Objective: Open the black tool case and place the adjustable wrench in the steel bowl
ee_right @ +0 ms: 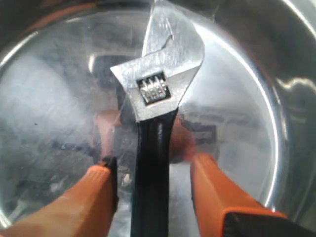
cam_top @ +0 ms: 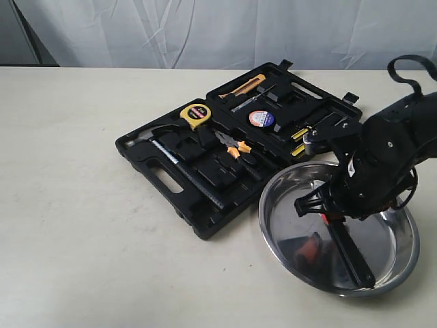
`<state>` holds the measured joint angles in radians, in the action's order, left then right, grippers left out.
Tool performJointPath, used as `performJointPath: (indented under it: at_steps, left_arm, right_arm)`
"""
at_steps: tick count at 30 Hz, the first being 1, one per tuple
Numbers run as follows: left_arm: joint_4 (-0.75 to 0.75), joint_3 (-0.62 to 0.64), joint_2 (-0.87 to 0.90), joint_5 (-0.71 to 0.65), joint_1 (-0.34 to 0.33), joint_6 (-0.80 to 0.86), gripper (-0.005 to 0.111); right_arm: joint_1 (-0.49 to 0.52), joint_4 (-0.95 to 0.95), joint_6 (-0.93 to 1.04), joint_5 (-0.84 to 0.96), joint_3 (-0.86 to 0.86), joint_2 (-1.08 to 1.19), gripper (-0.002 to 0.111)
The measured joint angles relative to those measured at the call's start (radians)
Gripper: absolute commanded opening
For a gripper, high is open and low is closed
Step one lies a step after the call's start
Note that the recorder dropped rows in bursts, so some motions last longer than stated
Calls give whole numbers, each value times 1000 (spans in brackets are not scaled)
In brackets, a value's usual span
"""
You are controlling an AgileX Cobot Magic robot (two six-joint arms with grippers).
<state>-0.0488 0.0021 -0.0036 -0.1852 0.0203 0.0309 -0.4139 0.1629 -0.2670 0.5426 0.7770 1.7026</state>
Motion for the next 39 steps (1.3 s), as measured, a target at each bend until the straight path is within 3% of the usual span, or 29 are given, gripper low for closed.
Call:
performJointPath:
  at_steps: [6,21,32,36,39]
  left_arm:
    - [0,0,0,0,0,0,0]
    - [0,0,0,0,0,0,0]
    - [0,0,0,0,0,0,0]
    - [0,0,0,0,0,0,0]
    - [0,0,0,0,0,0,0]
  right_arm:
    - [0,-36,0,118,0,-134,-1]
    - [0,-344,109,381,-160,-898,0]
    - [0,-388,111,467,-168,-1337,0]
    - [0,-352,128,423,-171,-1417,0]
    - [51,-274,204,135,-232,-1522,0]
